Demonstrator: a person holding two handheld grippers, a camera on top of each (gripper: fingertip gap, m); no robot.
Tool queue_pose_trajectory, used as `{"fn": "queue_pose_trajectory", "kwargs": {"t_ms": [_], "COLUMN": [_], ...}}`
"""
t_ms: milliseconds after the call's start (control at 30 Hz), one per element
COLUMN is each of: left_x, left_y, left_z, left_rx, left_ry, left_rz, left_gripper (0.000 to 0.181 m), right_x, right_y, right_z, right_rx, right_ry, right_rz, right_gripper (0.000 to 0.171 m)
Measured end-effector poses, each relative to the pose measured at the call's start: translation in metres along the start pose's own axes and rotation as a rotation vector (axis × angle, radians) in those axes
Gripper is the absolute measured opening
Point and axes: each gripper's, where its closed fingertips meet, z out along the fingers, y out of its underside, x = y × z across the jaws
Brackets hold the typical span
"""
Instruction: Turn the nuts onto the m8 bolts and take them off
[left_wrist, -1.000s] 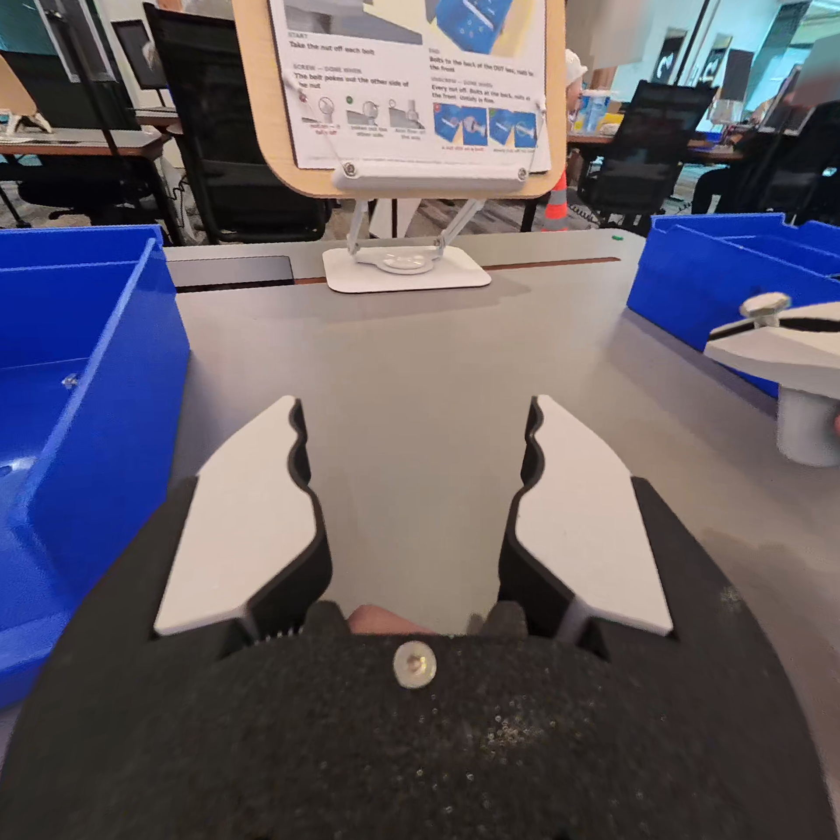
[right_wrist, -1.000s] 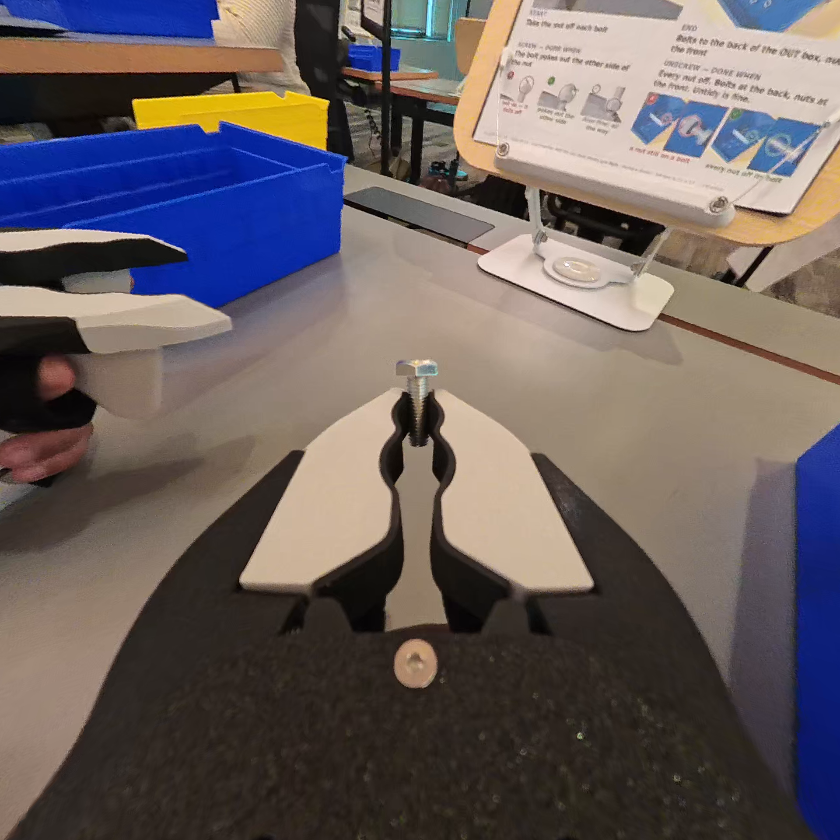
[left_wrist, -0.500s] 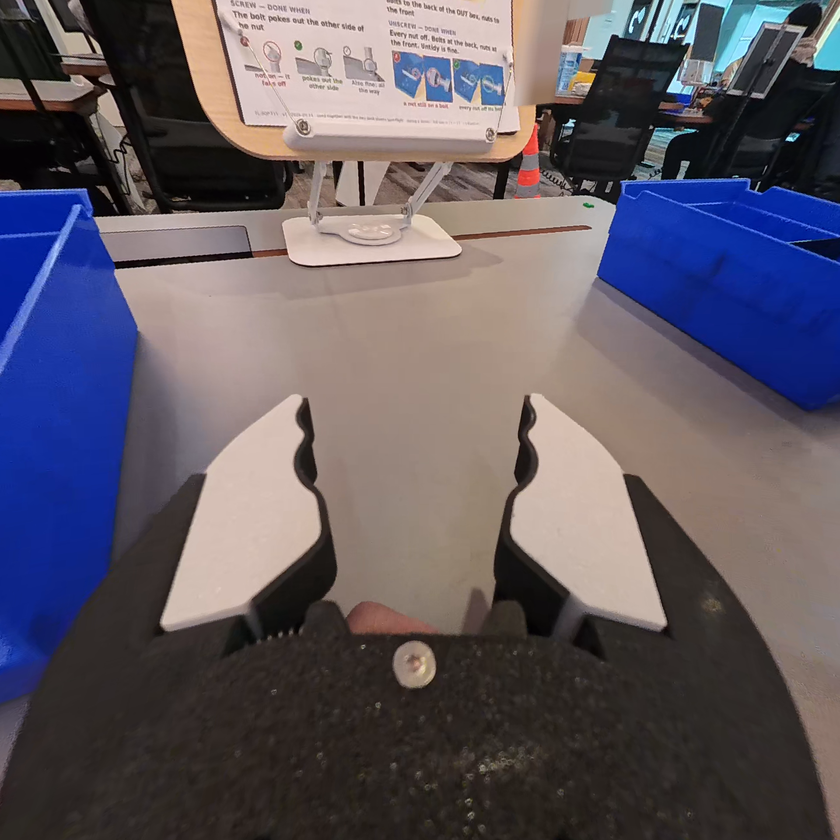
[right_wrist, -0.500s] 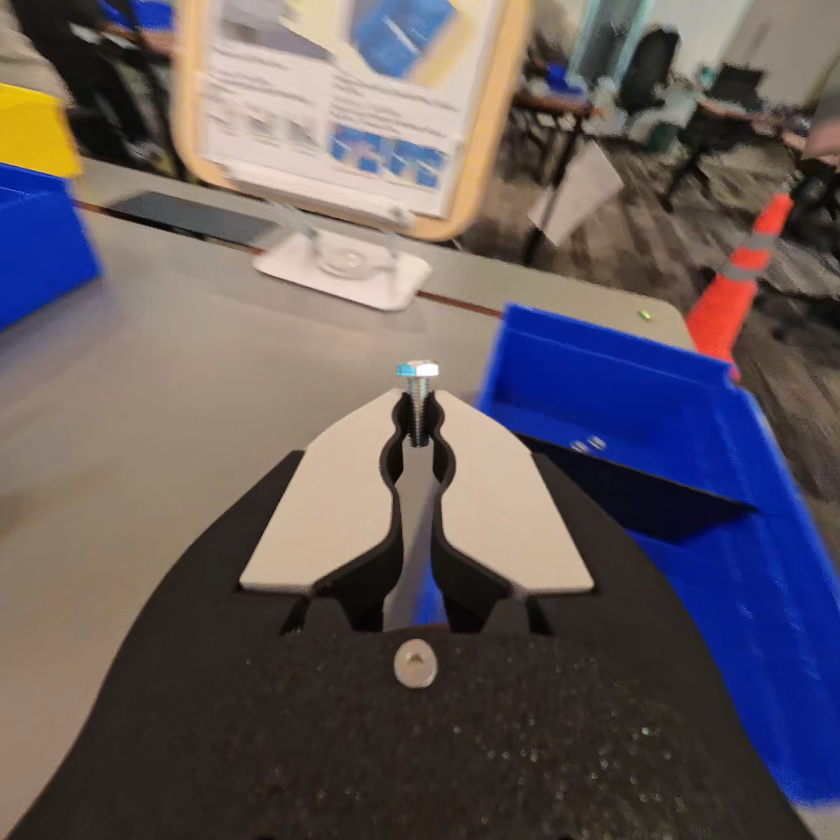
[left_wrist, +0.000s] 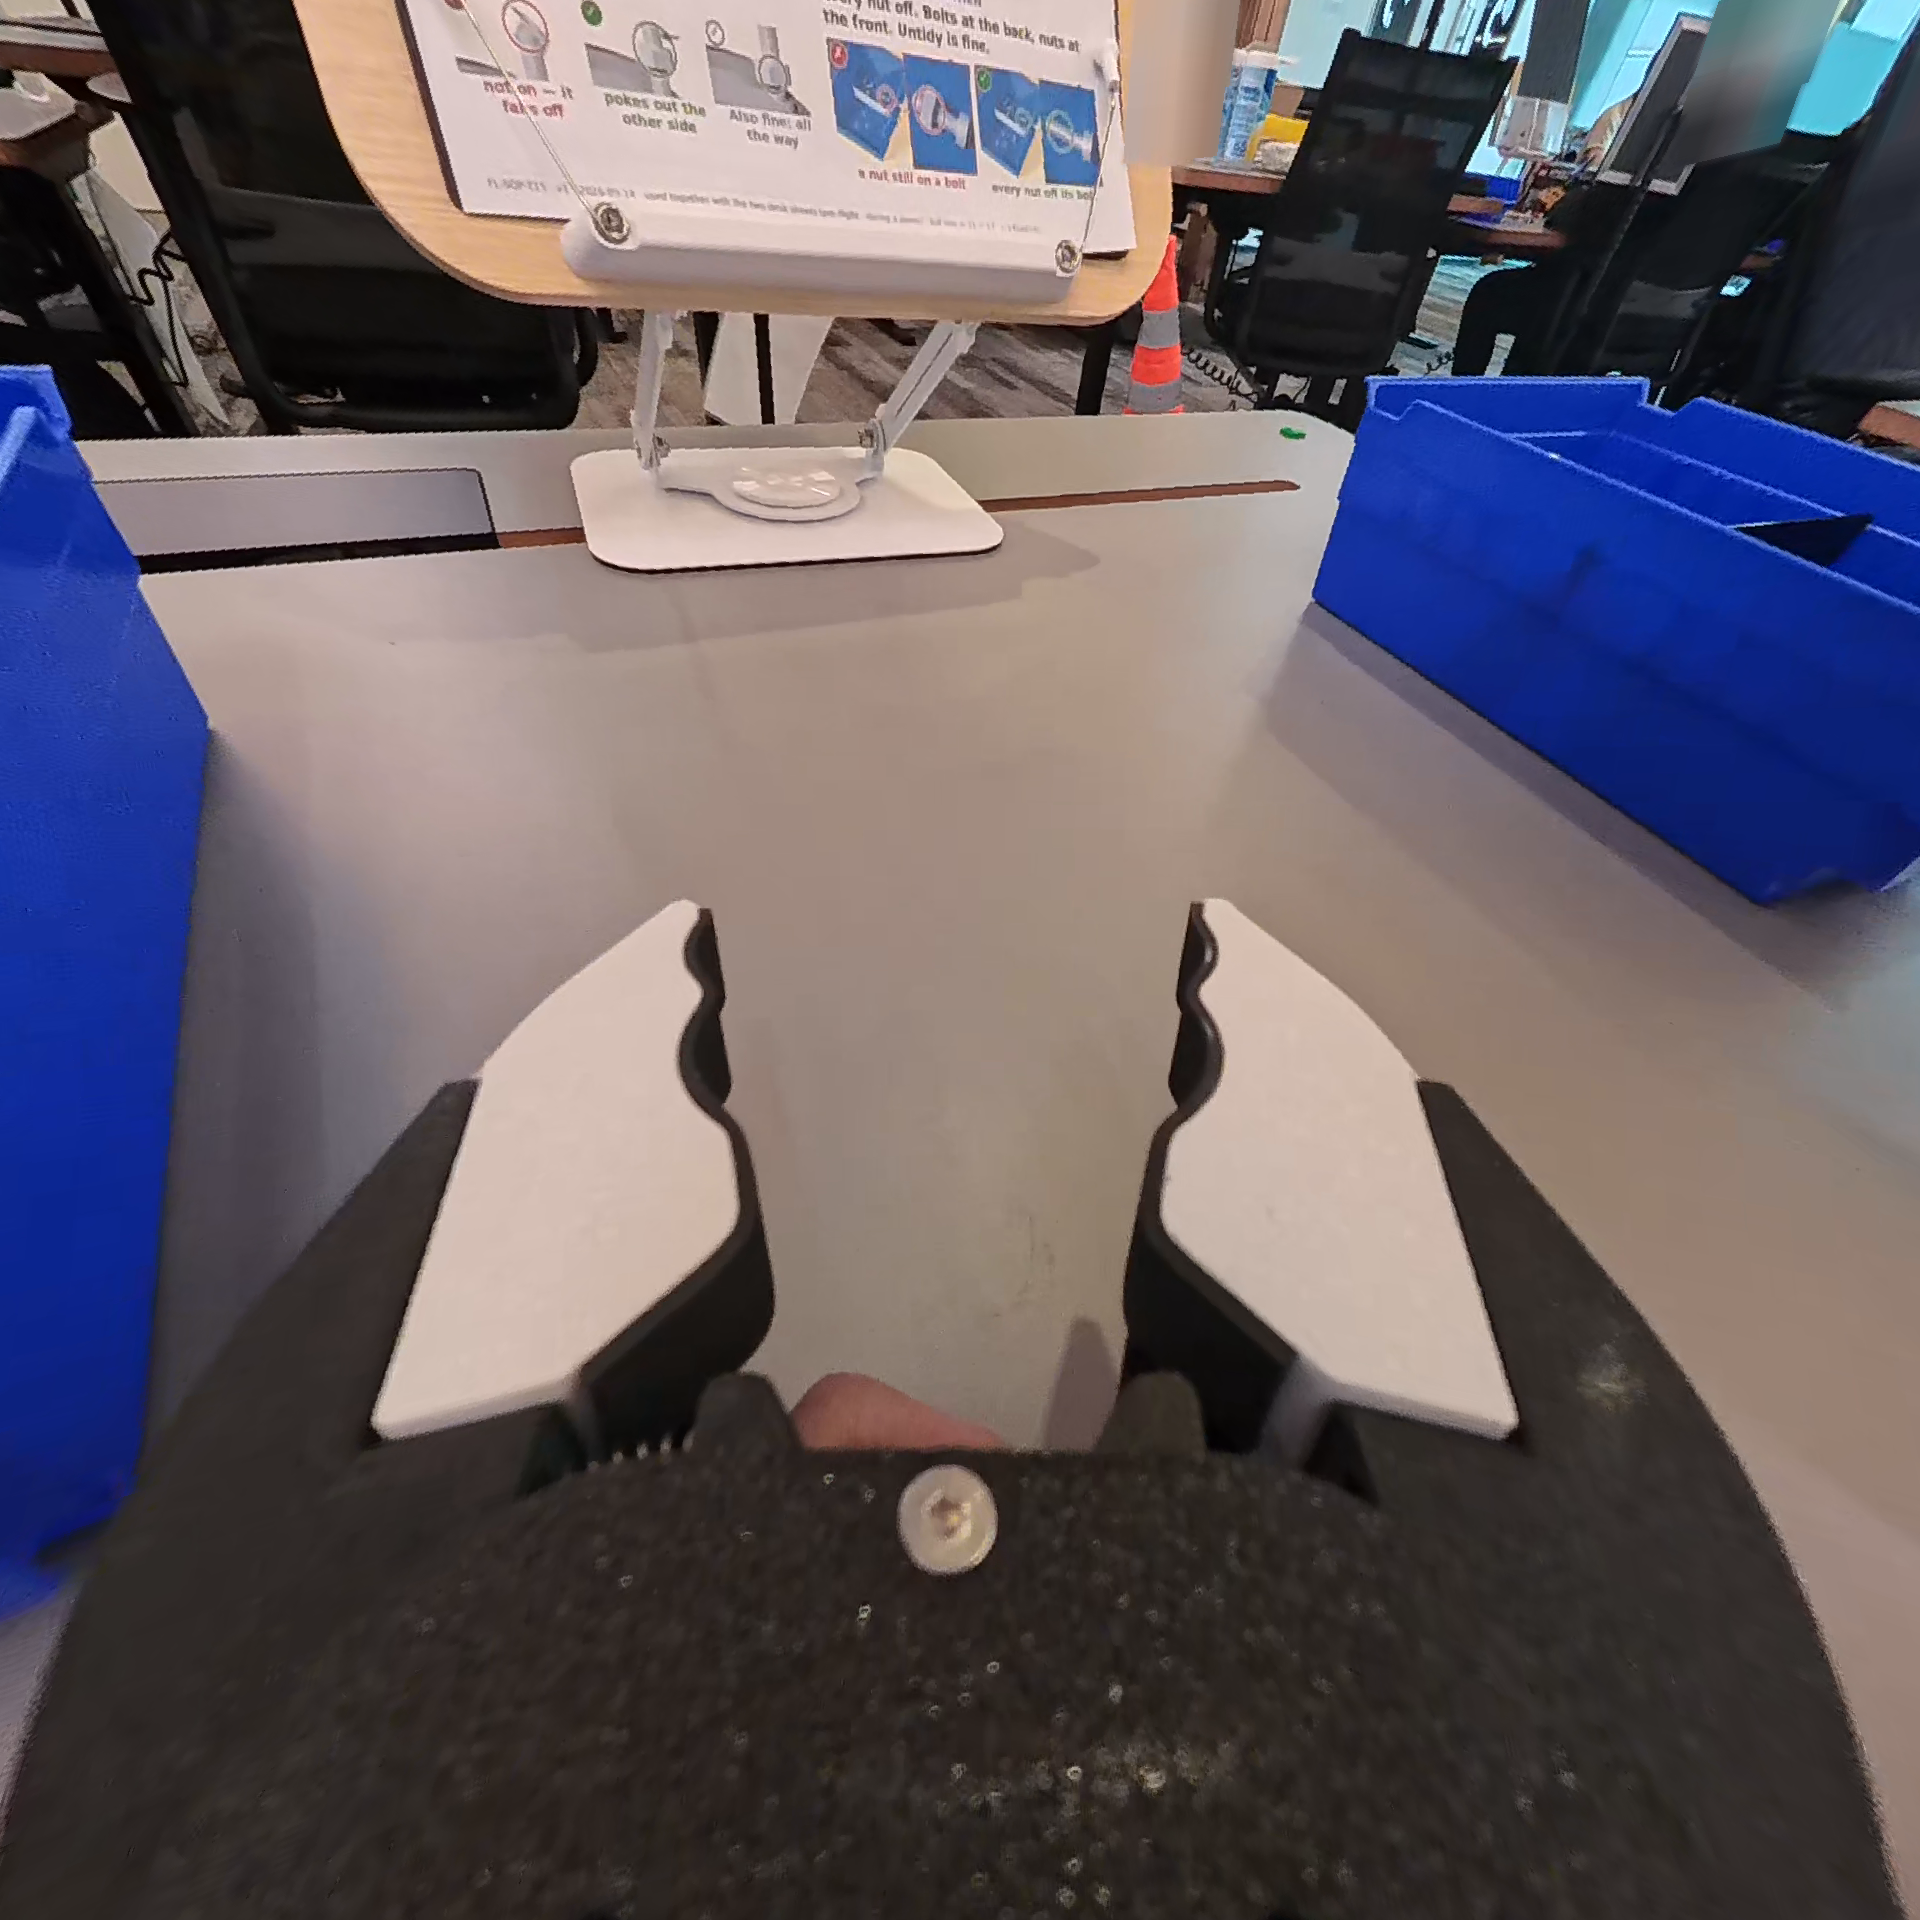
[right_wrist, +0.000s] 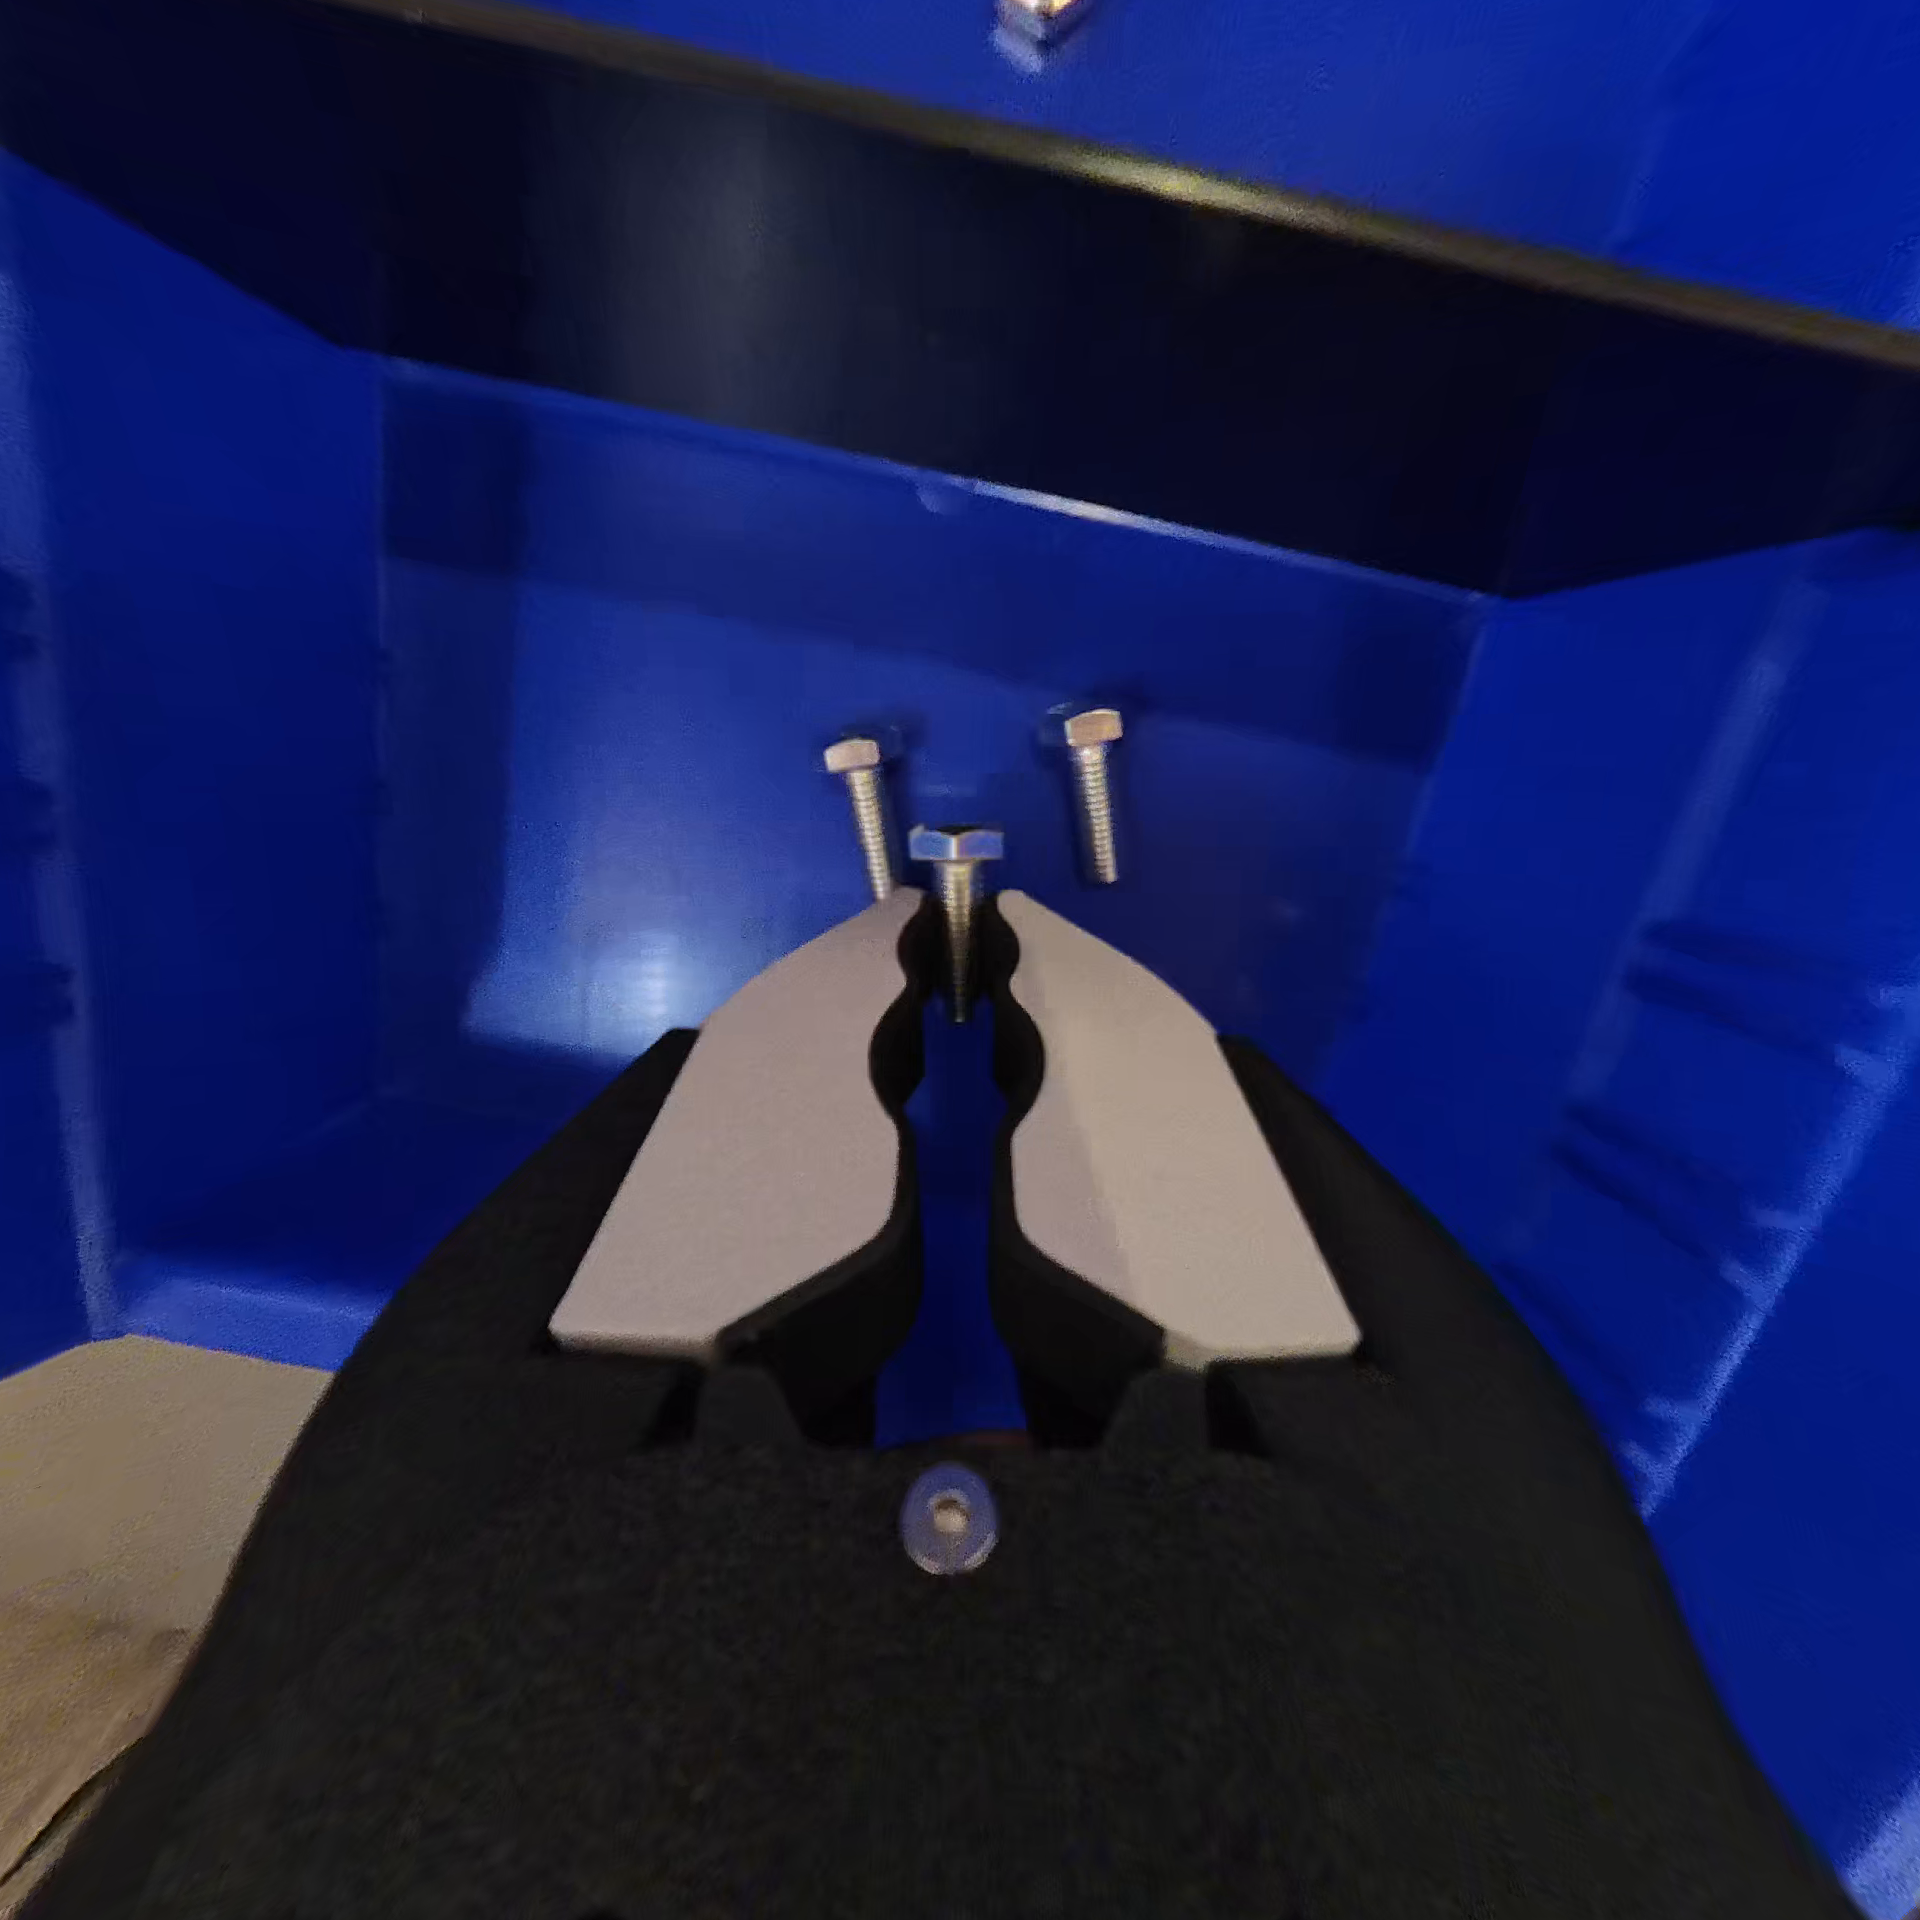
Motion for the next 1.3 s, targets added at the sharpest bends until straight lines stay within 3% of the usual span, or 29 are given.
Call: {"fn": "queue_pose_trajectory", "kwargs": {"t_ms": [267,333,433,600,700,767,900,1033,1300], "left_x": [0.000,0.000,0.000,-0.001,0.001,0.003,0.006,0.002,-0.002], "left_y": [0.001,0.001,0.001,0.000,0.000,-0.001,-0.002,-0.009,-0.006], "left_z": [0.001,0.000,0.000,-0.001,0.000,0.000,0.000,-0.002,-0.006], "left_rx": [-0.005,-0.001,-0.002,0.005,0.003,0.006,-0.005,0.021,0.019], "left_ry": [0.006,0.006,0.008,-0.001,0.004,0.011,0.027,0.006,-0.017], "left_rz": [-0.004,-0.002,0.001,0.003,0.004,0.003,-0.015,-0.036,-0.053], "left_gripper": [0.083,0.083,0.083,0.083,0.083,0.083,0.081,0.083,0.084], "right_x": [0.003,0.006,0.006,-0.040,-0.114,-0.168,-0.234,-0.269,-0.276], "right_y": [0.000,-0.001,-0.009,-0.045,-0.066,-0.069,-0.067,-0.060,-0.054], "right_z": [0.001,-0.002,-0.023,-0.122,-0.171,-0.184,-0.160,-0.120,-0.094], "right_rx": [-0.003,0.015,0.121,0.576,0.923,1.091,1.191,1.165,1.106], "right_ry": [0.047,0.079,0.144,0.287,0.223,0.124,0.002,-0.041,-0.053], "right_rz": [-0.002,-0.001,0.002,-0.092,-0.210,-0.249,-0.246,-0.258,-0.275], "right_gripper": [0.010,0.025,0.034,0.042,0.061,0.066,0.086,0.090,0.091]}}
